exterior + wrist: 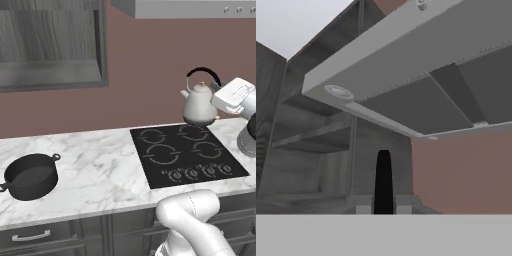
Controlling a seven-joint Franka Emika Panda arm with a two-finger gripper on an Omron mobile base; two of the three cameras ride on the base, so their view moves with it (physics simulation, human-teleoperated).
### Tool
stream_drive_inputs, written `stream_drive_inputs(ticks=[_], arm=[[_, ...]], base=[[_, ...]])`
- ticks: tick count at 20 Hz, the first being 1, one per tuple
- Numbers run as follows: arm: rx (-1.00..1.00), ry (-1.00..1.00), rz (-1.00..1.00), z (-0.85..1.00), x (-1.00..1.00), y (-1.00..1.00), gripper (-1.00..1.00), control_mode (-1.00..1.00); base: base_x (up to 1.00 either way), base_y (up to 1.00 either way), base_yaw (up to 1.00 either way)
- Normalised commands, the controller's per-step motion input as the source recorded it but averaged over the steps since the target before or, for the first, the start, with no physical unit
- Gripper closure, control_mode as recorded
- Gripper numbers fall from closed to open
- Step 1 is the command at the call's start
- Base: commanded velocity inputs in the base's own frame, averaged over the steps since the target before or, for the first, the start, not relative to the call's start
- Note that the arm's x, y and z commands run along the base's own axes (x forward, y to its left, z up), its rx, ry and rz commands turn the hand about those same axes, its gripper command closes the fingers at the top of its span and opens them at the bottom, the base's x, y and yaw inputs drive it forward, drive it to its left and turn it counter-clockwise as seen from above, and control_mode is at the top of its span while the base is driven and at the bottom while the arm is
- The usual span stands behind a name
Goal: Pick the kettle from the cabinet and place it on a stove burner. Then pick the pot from the counter and place it on another stove burner. Finally, turn both burners on.
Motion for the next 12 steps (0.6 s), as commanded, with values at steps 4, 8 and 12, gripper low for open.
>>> stream_drive_inputs(ticks=[4, 8, 12], arm=[[0.00, 0.00, 0.03, -0.25, 0.23, 0.00, 1.00, -1.00], [0.00, 0.02, 0.01, -0.21, 0.18, 0.01, 1.00, -1.00], [0.00, 0.00, 0.00, -0.26, 0.30, 0.01, 1.00, -1.00]], base=[[0.00, 0.00, 0.00], [0.00, 0.00, 0.00], [0.00, 0.00, 0.00]])
